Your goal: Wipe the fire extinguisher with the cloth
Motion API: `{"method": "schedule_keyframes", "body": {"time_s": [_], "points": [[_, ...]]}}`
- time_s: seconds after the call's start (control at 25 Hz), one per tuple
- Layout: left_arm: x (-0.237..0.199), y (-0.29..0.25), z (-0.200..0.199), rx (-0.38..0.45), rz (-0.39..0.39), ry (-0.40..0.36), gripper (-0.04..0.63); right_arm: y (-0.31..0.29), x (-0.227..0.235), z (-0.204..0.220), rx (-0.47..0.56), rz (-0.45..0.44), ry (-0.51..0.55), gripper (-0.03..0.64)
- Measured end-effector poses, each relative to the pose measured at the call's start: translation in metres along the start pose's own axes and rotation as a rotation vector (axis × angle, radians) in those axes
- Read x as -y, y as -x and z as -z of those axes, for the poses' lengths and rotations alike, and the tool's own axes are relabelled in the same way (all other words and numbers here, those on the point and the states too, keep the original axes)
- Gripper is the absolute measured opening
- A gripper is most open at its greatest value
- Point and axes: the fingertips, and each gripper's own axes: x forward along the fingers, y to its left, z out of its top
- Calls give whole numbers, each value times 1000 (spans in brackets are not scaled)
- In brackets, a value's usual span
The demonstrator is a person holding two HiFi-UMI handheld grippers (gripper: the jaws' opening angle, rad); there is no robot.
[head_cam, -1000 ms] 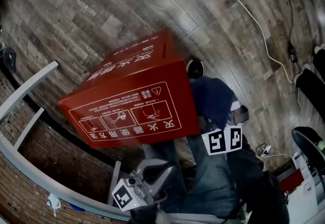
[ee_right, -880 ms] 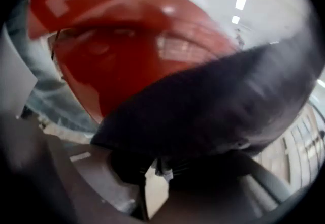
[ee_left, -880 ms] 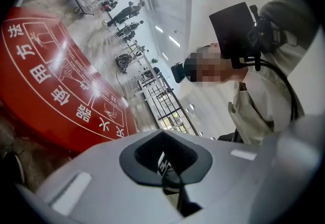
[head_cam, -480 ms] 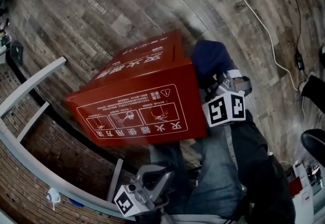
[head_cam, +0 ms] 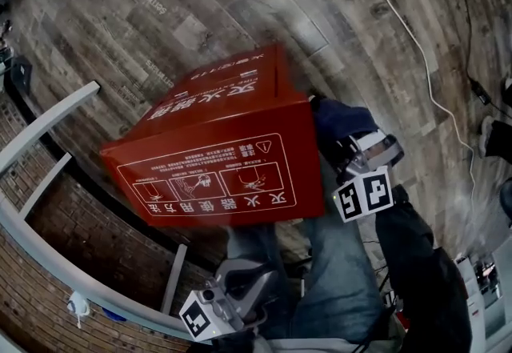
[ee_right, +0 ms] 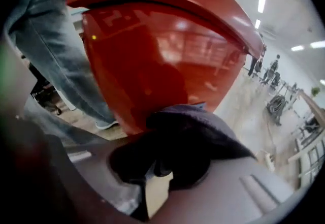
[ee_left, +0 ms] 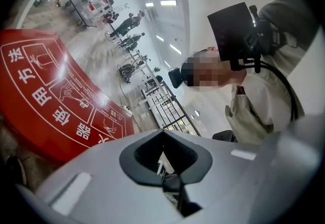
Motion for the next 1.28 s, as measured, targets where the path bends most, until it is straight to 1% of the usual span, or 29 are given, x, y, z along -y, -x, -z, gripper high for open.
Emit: {"method": "schedule_keyframes", "body": {"time_s": [0.12, 0.2, 0.24, 0.36, 0.48, 0.56, 0.64, 0.72, 0.76, 0.84, 0.92, 0.96, 1.04, 1.08, 1.12, 1.16, 1.2, 1.28], "points": [[1, 2, -3, 13, -11, -8, 3, -5, 48, -11, 11, 100, 39, 55], [2, 0, -4, 19, -15, -12, 3, -7, 57, -15, 10, 125, 72, 55], [3, -2, -4, 21, -16, -12, 3, -7, 54, -16, 12, 119, 85, 55], [5, -10, -3, 20, -12, -11, 3, -1, 21, -15, 33, 48, 101, 55], [7, -18, 0, 5, 3, -12, 3, 13, -16, -13, 56, -26, 90, 55], [9, -23, 4, -9, 12, -7, 3, 24, -41, -14, 73, -81, 115, 55], [10, -27, 6, -19, 23, 0, 3, 39, -65, -19, 105, -136, 151, 55], [11, -32, 7, -26, 42, 6, 3, 59, -80, -25, 156, -163, 132, 55], [13, -34, 8, -30, 53, 7, 3, 71, -82, -27, 177, -156, 94, 55], [13, -35, 9, -38, 69, 5, 3, 96, -73, -25, 189, -95, -51, 55], [11, -31, 9, -38, 73, 7, 3, 122, -50, -20, 183, 9, -225, 55], [9, -28, 8, -33, 72, 10, 3, 136, -35, -21, 190, 69, -293, 55], [4, -20, 2, -17, 69, 11, 3, 161, 1, -36, 234, 192, -380, 55], [2, -15, -2, -10, 67, 8, 3, 172, 17, -51, 263, 242, -401, 55], [1, -9, -6, -2, 65, 3, 3, 177, 30, -71, 291, 274, -398, 55], [-1, -2, -11, 7, 62, -4, 3, 175, 38, -93, 308, 284, -370, 55], [-3, 5, -16, 17, 58, -10, 3, 166, 39, -115, 311, 273, -327, 55], [-6, 23, -28, 38, 47, -20, 3, 132, 29, -154, 281, 215, -241, 55]]}}
